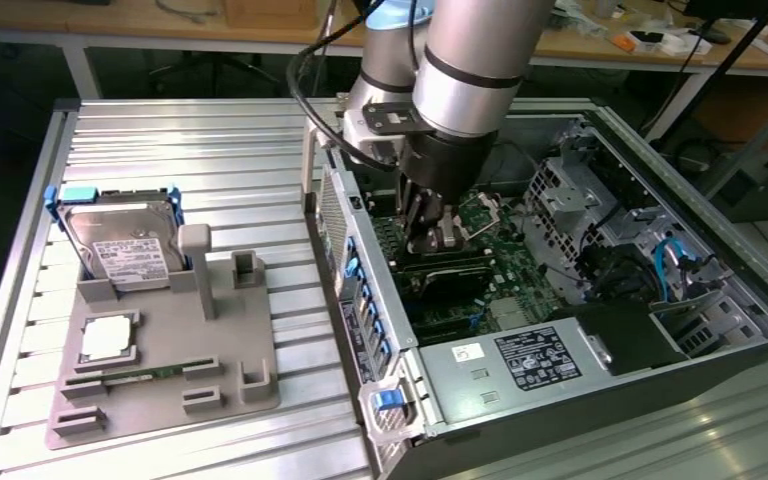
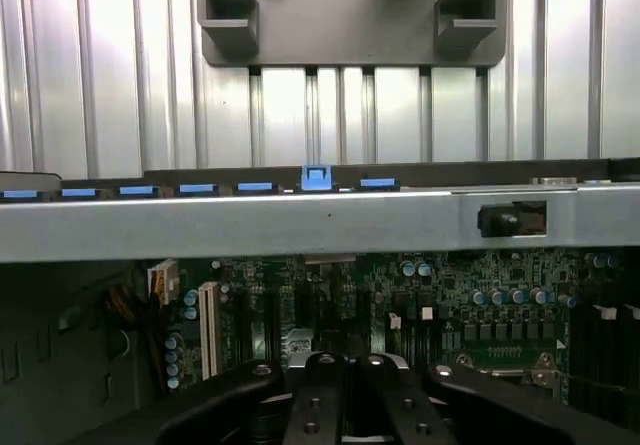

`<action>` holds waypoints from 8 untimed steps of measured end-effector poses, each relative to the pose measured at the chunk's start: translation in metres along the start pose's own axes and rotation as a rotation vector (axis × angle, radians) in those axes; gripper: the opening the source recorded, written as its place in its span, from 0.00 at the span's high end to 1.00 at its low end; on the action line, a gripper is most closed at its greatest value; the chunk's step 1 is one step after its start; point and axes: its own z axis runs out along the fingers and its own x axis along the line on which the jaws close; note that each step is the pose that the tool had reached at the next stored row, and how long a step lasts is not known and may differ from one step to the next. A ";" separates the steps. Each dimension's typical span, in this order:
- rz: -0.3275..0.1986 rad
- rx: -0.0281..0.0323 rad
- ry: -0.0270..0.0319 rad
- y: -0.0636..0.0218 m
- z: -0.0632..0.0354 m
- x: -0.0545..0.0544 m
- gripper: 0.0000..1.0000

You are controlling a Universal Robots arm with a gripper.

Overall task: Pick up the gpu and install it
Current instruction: 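Press down on the gpu until it lock into place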

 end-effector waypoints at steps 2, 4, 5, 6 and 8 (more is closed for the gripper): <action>0.000 -0.0026 -0.0002 0.0035 -0.0006 0.000 0.89; 0.001 -0.0130 -0.0017 0.0170 -0.0005 0.000 0.89; 0.001 -0.0138 -0.0018 0.0191 -0.0004 0.000 0.89; 0.002 -0.0143 -0.0018 0.0236 -0.0004 0.000 0.89; 0.002 -0.0148 -0.0017 0.0300 -0.0004 0.000 0.89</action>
